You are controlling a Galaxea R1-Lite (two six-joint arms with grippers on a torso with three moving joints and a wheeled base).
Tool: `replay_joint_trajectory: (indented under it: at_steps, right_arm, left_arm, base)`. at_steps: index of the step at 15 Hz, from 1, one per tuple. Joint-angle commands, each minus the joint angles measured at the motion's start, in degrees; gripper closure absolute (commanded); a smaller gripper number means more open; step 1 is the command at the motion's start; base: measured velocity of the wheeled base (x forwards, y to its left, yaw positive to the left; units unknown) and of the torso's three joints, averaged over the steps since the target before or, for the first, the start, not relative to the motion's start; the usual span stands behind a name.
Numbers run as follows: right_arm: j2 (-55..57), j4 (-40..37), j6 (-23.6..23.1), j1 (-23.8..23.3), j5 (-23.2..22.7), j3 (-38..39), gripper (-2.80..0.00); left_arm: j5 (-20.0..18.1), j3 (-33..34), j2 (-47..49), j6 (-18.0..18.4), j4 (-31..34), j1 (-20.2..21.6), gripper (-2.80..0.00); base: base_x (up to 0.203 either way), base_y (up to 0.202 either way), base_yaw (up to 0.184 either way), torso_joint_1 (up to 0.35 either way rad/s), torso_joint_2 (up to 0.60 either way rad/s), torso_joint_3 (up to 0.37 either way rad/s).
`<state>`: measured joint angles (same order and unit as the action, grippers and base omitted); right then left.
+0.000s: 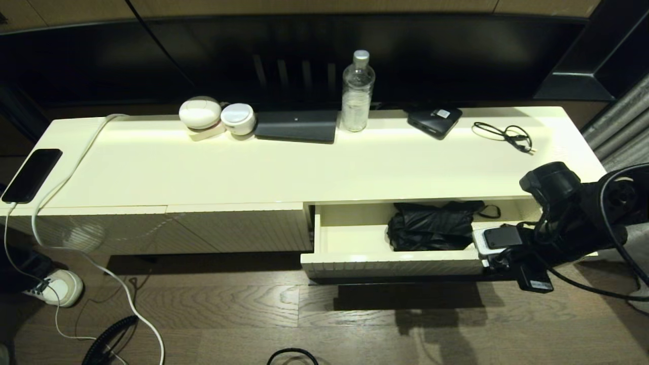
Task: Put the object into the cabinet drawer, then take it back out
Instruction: Open the drawer
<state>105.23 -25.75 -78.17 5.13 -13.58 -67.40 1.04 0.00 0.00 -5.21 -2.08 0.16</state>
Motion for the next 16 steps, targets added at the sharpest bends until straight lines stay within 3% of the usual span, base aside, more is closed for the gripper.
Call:
replay_joint_trajectory:
  at_steps: [1, 3, 7, 9, 12, 16]
  right_arm:
    - [-1.1, 0.0, -0.5, 0.1, 0.1, 1.2, 0.00]
    - [-3.2, -2.1, -0.4, 0.1, 0.1, -0.6, 0.00]
    - [-6.2, -14.3, -0.6, 0.1, -0.5, -7.9, 0.00]
    - [-4.2, -13.6, -0.5, 0.1, -0.3, -11.5, 0.00]
    - [-0.3, -5.1, -0.4, 0.0, 2.0, -12.0, 0.00]
    - [5.6, -2.4, -0.2, -0.3, 2.8, -12.4, 0.00]
  left_arm:
    - [0.0, 0.0, -0.1, -0.1, 0.0, 0.0, 0.00]
    - [0.0, 0.0, -0.1, -0.1, 0.0, 0.0, 0.00]
    - [0.0, 0.0, -0.1, -0.1, 0.0, 0.0, 0.00]
    - [0.0, 0.0, -0.1, -0.1, 0.0, 0.0, 0.00]
    - [0.0, 0.0, -0.1, -0.1, 0.0, 0.0, 0.00]
    - [0.0, 0.0, -0.1, -0.1, 0.0, 0.0, 0.00]
  base:
    - [0.000, 0.000, 0.000, 0.000, 0.00, 0.000]
    - [0.000, 0.000, 0.000, 0.000, 0.00, 0.000]
    - [0.000, 0.000, 0.000, 0.000, 0.00, 0.000]
    - [0.000, 0.000, 0.000, 0.000, 0.00, 0.000]
    - [0.000, 0.000, 0.000, 0.000, 0.00, 0.000]
    - [0.000, 0.000, 0.000, 0.000, 0.00, 0.000]
